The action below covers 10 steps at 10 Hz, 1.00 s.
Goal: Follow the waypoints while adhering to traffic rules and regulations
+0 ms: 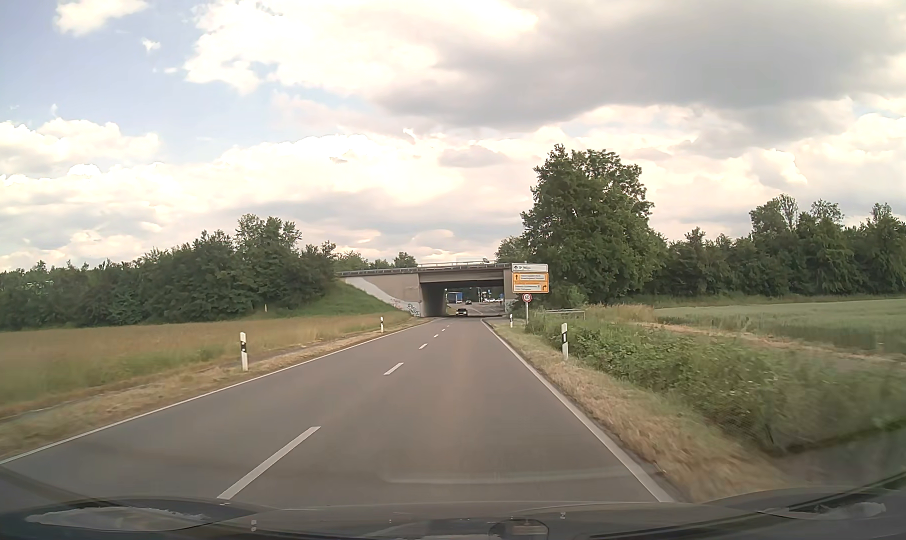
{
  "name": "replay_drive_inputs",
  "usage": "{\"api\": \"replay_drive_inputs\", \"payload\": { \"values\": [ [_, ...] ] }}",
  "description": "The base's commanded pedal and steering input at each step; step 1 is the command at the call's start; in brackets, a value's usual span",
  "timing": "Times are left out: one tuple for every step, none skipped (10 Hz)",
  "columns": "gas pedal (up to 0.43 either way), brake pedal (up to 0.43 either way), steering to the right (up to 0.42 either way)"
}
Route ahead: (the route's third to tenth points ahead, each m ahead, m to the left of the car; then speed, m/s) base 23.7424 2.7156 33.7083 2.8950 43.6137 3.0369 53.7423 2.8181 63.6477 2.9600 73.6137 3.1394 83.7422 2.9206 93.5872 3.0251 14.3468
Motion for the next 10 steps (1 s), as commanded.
{"api": "replay_drive_inputs", "payload": {
  "values": [
    [0.118,0.000,-0.004],
    [0.118,0.000,-0.004],
    [0.118,0.000,-0.004],
    [0.118,0.000,-0.004],
    [0.118,0.000,-0.004],
    [0.118,0.000,-0.004],
    [0.118,0.000,-0.004],
    [0.118,0.000,-0.003],
    [0.118,0.000,-0.003],
    [0.118,0.000,-0.003]
  ]
}}
